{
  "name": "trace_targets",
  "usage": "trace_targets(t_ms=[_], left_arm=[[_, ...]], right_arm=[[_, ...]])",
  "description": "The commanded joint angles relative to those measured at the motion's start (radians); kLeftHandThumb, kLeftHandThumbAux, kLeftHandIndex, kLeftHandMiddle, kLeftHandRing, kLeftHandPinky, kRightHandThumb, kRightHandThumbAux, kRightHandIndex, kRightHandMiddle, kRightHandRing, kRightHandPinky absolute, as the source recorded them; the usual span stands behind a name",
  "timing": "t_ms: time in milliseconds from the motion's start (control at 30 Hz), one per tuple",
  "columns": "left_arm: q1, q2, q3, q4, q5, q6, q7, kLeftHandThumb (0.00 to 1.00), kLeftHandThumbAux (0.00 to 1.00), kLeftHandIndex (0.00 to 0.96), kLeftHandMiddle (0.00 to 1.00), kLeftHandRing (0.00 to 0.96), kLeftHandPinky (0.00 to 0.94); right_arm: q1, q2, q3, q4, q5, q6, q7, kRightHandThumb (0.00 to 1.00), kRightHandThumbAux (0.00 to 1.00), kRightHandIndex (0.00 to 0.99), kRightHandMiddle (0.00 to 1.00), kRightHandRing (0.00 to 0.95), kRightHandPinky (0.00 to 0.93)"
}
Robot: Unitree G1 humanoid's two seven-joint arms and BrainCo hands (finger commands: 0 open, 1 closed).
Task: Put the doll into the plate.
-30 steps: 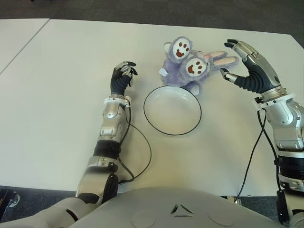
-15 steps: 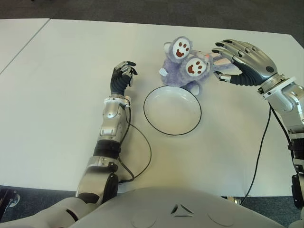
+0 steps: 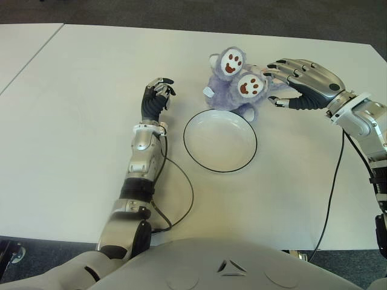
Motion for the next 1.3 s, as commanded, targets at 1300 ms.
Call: trace_targets(t_ms=[1300], left_arm=[[0.122,-0.041,0.007,0.060,-0.011,-0.005,0.006,0.710,0.705,0.442,0.885,0.887,0.865]], right_arm=[[-0.349,0.047,0.278,0.286,-0.279,0.021,0.073,0.512,0.150,0.000,0.000,0.000,0.000]])
